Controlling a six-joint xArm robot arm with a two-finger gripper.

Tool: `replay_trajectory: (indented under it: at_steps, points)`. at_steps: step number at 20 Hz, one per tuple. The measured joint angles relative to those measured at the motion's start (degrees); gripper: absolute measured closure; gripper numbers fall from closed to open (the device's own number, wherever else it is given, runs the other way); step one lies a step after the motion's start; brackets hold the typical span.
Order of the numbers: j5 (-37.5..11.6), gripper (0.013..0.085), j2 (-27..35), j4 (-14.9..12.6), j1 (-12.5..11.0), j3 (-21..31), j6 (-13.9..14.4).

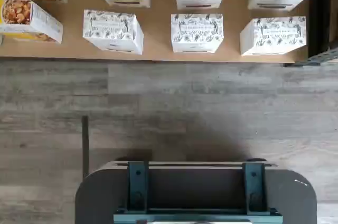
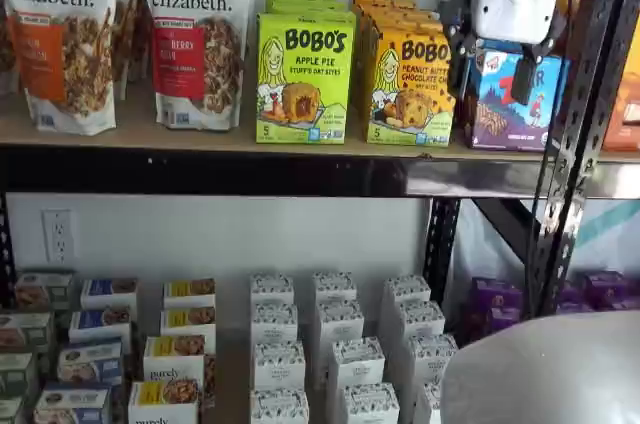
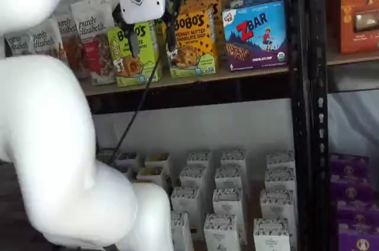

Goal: Pick up the orange box on the top shelf, the fifth box from the left

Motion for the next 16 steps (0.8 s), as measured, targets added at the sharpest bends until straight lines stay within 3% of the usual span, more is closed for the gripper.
replay_trajectory:
  at_steps: [3, 8, 16]
  points:
    - [2.2, 0.013, 1.2, 0.7, -0.5, -1.1, -0.2]
    - [1.8, 0.013, 1.0, 0.4, -0.4, -0.9, -0.2]
    - [-5.5, 0.013, 0.8, -4.5, 3.9, 1.1, 2.5]
